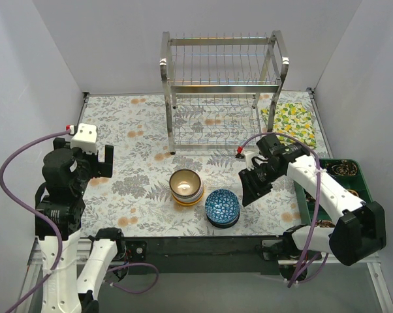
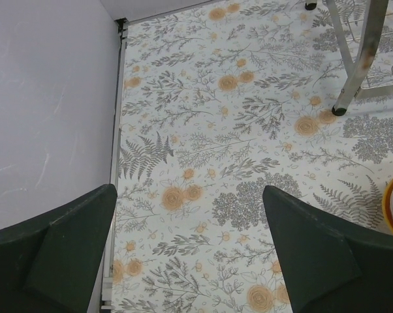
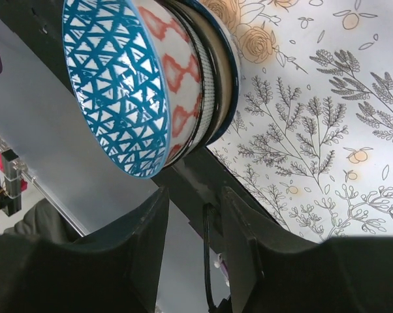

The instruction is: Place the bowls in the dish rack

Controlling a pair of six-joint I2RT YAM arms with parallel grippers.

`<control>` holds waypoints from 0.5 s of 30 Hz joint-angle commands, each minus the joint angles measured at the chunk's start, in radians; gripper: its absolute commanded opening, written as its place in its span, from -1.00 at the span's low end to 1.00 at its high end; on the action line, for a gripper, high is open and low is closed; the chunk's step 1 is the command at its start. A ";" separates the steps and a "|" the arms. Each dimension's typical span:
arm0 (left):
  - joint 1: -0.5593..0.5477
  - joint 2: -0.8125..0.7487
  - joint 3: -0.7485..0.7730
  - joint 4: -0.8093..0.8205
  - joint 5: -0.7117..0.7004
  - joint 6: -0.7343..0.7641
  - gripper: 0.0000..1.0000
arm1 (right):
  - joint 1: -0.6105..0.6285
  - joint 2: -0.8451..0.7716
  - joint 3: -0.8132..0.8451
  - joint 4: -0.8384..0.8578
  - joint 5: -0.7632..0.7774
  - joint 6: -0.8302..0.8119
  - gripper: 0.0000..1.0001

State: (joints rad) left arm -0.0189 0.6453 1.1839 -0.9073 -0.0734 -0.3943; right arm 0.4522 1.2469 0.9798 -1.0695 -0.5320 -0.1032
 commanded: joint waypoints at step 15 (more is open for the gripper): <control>0.068 -0.047 -0.030 -0.035 0.072 -0.023 0.93 | 0.109 0.100 0.120 0.071 0.036 0.031 -0.07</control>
State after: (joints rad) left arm 0.0376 0.5995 1.1667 -0.9352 -0.0166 -0.4091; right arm 0.5419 1.3357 1.0679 -1.0084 -0.5350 -0.0811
